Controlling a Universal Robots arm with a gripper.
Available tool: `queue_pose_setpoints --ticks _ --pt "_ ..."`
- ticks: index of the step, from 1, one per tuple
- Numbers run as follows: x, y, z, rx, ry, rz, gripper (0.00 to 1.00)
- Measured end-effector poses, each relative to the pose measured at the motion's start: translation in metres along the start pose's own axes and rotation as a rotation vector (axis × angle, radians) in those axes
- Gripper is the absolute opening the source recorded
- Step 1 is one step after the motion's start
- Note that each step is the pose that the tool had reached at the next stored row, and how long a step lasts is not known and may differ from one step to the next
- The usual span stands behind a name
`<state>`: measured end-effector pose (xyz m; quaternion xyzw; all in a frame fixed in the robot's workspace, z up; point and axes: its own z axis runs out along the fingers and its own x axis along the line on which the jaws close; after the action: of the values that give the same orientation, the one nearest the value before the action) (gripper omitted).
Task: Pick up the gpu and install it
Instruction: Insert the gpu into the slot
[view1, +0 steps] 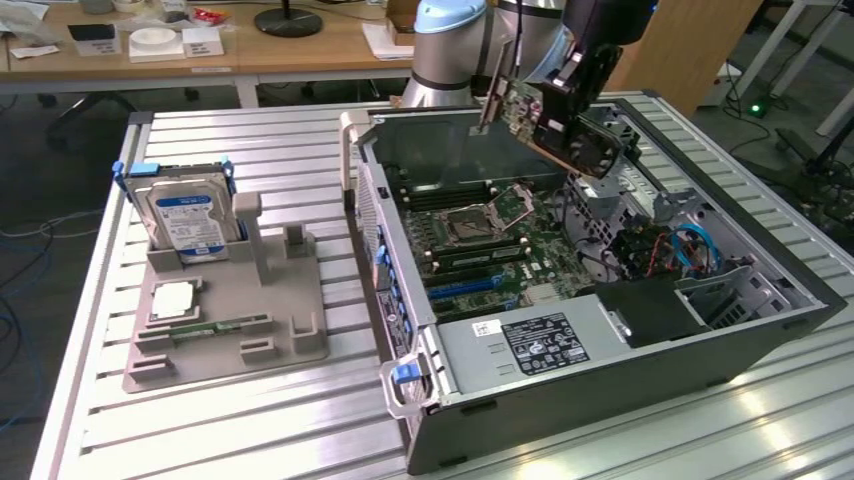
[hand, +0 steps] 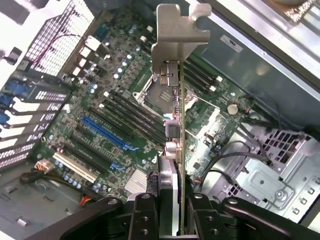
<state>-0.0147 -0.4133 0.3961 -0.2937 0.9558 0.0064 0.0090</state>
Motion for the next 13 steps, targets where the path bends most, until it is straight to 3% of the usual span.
queue_pose_setpoints --ticks 13 --pt "0.0001 -0.0002 0.0 -0.0035 0.0011 -0.171 0.28"
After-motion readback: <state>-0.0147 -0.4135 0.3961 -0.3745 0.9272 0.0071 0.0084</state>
